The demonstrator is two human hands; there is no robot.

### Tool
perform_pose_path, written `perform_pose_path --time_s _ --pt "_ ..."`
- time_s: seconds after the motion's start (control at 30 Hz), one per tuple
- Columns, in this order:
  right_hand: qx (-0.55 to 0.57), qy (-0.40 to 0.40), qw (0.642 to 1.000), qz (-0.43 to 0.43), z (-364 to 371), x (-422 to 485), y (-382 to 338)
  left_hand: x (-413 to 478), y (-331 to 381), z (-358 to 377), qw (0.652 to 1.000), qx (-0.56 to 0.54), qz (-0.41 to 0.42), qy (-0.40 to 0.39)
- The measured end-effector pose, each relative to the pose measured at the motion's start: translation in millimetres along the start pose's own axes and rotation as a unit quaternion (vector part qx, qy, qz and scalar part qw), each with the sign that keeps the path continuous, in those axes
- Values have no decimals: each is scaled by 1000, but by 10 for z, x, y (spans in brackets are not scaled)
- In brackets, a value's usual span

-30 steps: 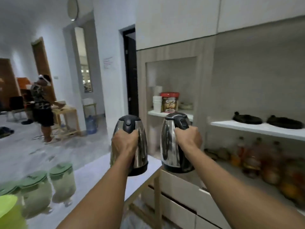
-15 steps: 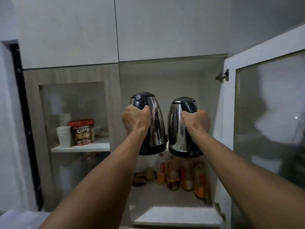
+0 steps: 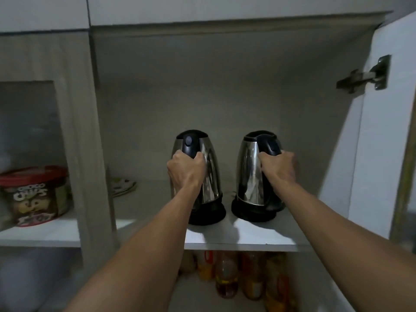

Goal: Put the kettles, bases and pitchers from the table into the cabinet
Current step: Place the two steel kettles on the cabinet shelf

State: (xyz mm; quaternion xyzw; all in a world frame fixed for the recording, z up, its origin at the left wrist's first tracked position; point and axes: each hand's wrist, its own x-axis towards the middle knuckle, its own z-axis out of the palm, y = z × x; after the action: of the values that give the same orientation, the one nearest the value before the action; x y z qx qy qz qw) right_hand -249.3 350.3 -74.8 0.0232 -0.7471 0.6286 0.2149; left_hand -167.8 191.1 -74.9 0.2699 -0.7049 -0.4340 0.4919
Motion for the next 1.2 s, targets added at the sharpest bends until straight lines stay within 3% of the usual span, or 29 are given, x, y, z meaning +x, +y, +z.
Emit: perform_pose_path --time_s 0.17,0.47,0.83,1.2 --pt "7 -7 1000 29 426 456 412 278 -351 494 999 23 -18 -32" --pt "-18 -33 999 39 508 657 384 531 -415 823 996 37 -30 -77" --pt "-45 -41 998 -6 527 417 505 206 -372 596 997 57 -41 -34" --pt "-71 -44 996 32 472 227 598 50 -530 481 998 31 -33 -38"
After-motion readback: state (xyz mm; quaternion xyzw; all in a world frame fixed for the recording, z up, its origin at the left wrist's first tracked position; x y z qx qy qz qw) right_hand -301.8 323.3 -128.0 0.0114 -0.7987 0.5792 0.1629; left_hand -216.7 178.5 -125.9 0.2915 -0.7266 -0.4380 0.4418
